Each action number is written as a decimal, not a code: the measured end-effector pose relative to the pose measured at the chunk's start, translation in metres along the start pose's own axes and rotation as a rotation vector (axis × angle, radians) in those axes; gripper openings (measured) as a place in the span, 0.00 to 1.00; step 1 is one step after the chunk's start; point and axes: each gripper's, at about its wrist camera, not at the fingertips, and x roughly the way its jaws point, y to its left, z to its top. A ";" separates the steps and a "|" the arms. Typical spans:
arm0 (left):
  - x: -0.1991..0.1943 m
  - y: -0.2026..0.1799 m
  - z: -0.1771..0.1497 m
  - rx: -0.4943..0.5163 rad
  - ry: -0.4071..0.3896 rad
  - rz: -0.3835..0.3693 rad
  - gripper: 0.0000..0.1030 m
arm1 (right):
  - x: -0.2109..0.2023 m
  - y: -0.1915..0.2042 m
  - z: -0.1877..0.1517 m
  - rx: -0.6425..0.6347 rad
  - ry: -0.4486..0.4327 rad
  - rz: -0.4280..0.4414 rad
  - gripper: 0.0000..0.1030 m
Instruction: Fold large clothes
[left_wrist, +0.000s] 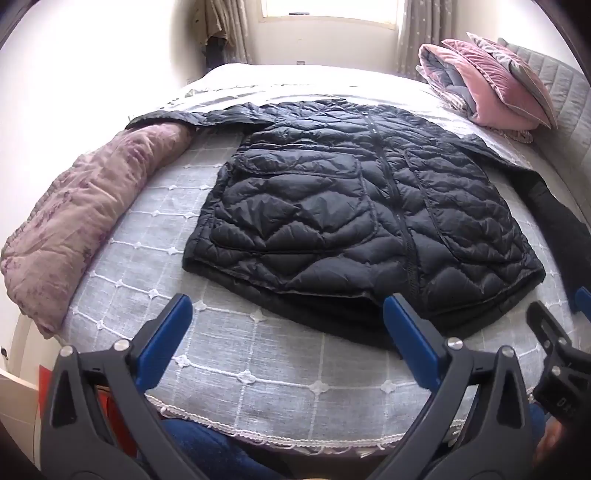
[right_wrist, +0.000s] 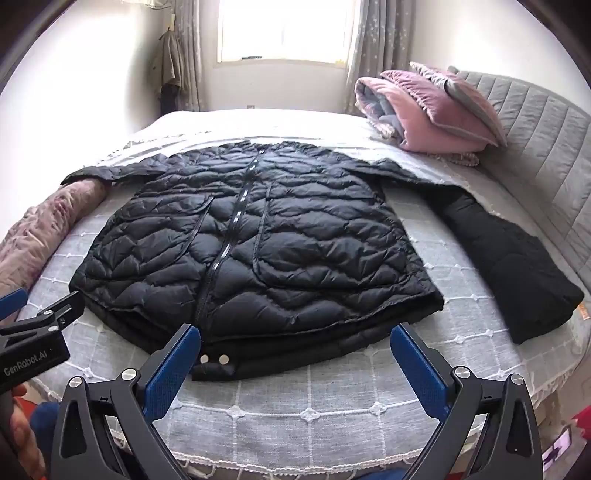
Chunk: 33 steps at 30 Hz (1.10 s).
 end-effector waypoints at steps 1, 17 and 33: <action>0.001 0.001 0.000 -0.004 0.002 0.003 1.00 | -0.002 0.003 0.002 -0.002 -0.004 -0.009 1.00; 0.008 0.004 -0.002 0.006 0.015 0.006 1.00 | -0.001 0.011 0.004 0.025 -0.002 -0.074 1.00; 0.015 0.010 -0.006 0.009 0.025 0.025 1.00 | 0.000 0.015 0.001 0.008 -0.002 -0.126 1.00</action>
